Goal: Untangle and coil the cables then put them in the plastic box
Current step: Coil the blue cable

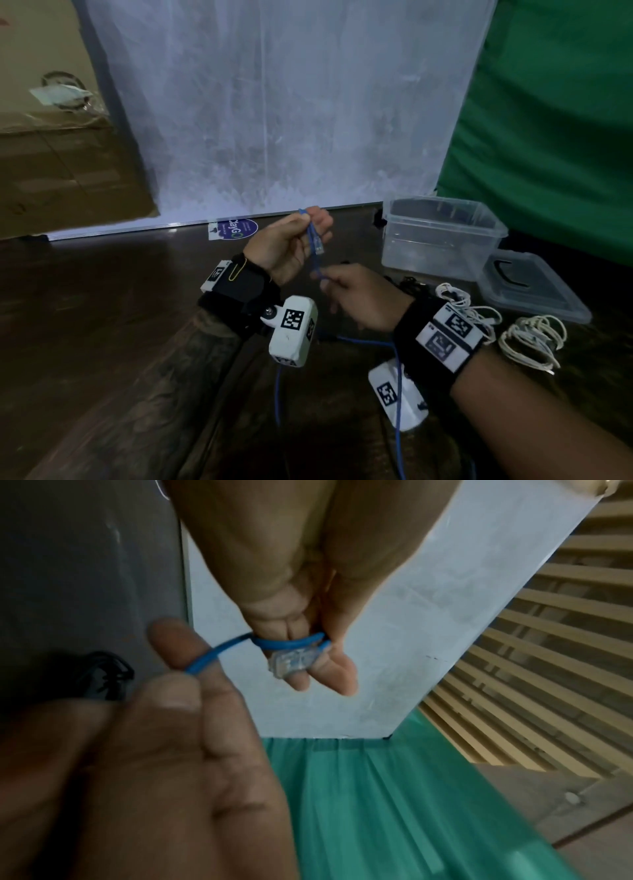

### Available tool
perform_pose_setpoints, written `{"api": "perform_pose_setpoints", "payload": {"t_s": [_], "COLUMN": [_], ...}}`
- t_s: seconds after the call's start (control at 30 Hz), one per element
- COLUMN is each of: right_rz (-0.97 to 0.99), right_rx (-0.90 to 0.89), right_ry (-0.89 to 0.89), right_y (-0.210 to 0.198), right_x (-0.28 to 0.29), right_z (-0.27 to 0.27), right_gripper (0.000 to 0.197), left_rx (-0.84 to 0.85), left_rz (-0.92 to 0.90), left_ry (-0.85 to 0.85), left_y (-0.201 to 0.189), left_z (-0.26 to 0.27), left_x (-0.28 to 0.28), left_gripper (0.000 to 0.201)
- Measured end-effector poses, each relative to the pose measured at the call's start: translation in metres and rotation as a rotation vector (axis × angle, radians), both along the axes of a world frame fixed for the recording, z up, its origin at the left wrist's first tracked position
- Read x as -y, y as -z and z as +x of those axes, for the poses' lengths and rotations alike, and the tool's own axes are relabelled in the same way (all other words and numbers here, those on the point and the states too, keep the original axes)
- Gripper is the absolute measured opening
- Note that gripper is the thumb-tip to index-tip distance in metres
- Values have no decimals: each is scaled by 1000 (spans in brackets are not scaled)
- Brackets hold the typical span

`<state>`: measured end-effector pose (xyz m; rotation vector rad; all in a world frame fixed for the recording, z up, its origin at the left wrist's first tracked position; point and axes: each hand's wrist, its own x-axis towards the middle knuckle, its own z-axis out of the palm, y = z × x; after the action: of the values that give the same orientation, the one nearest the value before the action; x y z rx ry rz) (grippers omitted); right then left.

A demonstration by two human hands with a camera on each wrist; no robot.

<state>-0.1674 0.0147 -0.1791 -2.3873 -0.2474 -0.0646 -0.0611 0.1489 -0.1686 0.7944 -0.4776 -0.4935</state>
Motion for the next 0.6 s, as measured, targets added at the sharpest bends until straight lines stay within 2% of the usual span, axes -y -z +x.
{"api": "perform_pose_setpoints", "payload": {"t_s": [0.07,0.17,0.23,0.3,0.43,0.6], "right_rz": [-77,-159,-151,-127,3,184], "right_rx": [38,185,304,403,491,572], "right_ry": [-47,-44,29,94,150,180], "right_y": [-4,-18,-30,-41,-52,-38], "right_x": [-3,3,10,18,33,42], "right_z": [-6,-7,-6,-7,-4,13], "right_gripper": [26,24,20,22,24,14], "left_rx": [10,192,332,419,351,228], "left_rz": [57,238,366,449,389,216], "left_ry": [-114,-195,-168,-61,209,344], "left_y": [5,9,8,3,-16,-22], "left_z": [4,0,-8,-17,-38,-34], "left_x": [-1,-2,-3,-2,2,-8], "left_gripper": [20,17,16,17,23,19]}}
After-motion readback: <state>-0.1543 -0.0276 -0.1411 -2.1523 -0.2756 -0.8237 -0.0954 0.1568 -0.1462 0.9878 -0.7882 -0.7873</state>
